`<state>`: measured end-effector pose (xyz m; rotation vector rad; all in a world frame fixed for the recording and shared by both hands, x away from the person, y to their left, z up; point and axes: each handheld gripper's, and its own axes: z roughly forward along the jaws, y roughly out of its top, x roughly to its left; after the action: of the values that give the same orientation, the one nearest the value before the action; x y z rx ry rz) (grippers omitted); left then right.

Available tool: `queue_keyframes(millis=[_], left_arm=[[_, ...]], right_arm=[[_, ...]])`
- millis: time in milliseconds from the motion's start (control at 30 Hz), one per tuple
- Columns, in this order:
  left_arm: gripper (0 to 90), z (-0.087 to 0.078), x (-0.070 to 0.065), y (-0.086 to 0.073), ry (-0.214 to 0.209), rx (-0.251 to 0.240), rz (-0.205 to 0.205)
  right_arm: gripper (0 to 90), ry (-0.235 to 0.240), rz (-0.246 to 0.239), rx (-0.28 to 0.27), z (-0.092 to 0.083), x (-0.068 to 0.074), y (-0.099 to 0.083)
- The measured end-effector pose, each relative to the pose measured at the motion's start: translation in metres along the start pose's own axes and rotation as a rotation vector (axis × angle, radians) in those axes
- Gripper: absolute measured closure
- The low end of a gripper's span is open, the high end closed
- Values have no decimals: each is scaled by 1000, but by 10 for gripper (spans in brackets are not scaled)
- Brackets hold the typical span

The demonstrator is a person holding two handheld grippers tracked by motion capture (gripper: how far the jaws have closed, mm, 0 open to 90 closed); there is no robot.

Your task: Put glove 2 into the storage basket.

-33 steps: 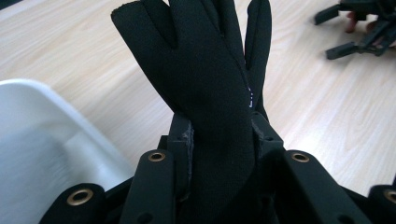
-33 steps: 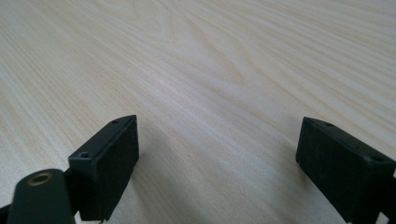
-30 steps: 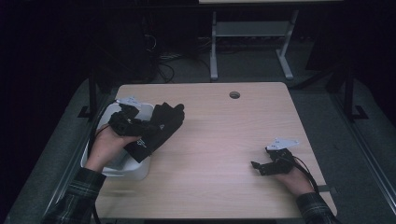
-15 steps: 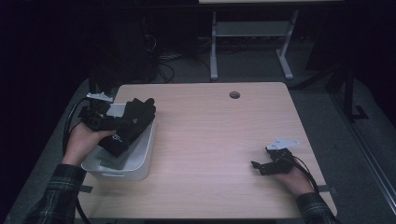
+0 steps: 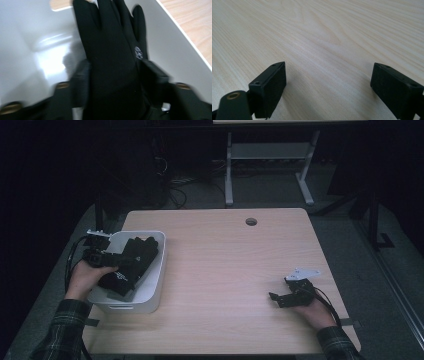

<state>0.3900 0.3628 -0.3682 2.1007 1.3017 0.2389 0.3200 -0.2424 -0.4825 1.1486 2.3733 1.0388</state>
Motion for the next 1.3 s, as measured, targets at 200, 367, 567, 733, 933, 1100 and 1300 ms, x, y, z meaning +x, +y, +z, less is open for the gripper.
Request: queue_keyframes(millis=[200,367,567,733,933,1100,1300], left_arm=[[160,-11,-11,9,59,-76,33],[151,-16,-30,20,51,-129,72],[151,-10,-60,31,6,-147,120],[151,-2,-89,36,-36,-171,160],[151,12,-126,38,-99,-180,218],[151,25,-155,38,-139,-191,250],[151,46,-188,29,-180,-183,294]], right_arm=[[127,-1,1,0,0,0,0],[127,-1,1,0,0,0,0],[127,-1,1,0,0,0,0],[127,-1,1,0,0,0,0],[127,-1,1,0,0,0,0],[127,-1,2,0,0,0,0],[127,0,2,1,0,0,0]])
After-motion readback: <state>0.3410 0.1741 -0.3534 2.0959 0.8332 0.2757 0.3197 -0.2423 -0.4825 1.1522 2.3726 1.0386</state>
